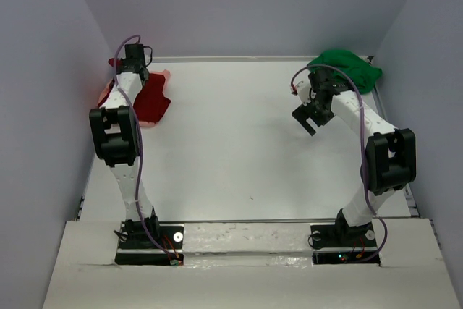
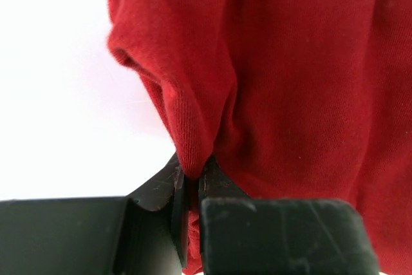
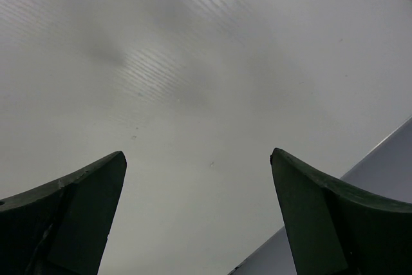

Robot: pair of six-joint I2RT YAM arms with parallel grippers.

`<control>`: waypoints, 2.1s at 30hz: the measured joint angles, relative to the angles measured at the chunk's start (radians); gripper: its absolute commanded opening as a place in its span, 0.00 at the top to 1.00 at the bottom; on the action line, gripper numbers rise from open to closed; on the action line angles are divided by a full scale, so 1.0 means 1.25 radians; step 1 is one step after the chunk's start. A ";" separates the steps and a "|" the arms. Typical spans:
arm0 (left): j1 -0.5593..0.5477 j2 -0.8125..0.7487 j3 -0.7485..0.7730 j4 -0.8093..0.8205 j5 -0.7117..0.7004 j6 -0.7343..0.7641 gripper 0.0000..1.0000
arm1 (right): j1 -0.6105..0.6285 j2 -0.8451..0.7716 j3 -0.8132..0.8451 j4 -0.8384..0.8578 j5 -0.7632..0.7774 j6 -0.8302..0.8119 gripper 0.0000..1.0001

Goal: Fold and stack the t-shirts

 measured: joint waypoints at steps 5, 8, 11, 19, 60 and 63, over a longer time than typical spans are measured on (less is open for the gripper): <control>0.000 0.014 -0.054 0.065 -0.017 0.027 1.00 | 0.000 -0.001 -0.015 -0.024 -0.042 0.002 0.00; 0.003 0.031 -0.073 0.089 -0.025 0.040 1.00 | 0.000 -0.001 -0.024 -0.032 -0.056 0.002 0.00; 0.010 0.049 -0.075 0.114 -0.028 0.049 1.00 | 0.000 -0.001 -0.027 -0.039 -0.064 0.005 0.00; 0.021 0.087 -0.088 0.199 -0.049 0.084 0.76 | 0.000 -0.001 -0.039 -0.055 -0.085 0.008 0.00; 0.011 -0.437 0.096 -0.111 0.535 -0.207 0.01 | 0.000 -0.158 -0.026 -0.014 -0.097 0.065 0.00; 0.010 -0.572 -0.099 -0.099 0.602 -0.244 0.01 | 0.000 -0.261 -0.102 0.021 -0.096 0.080 0.00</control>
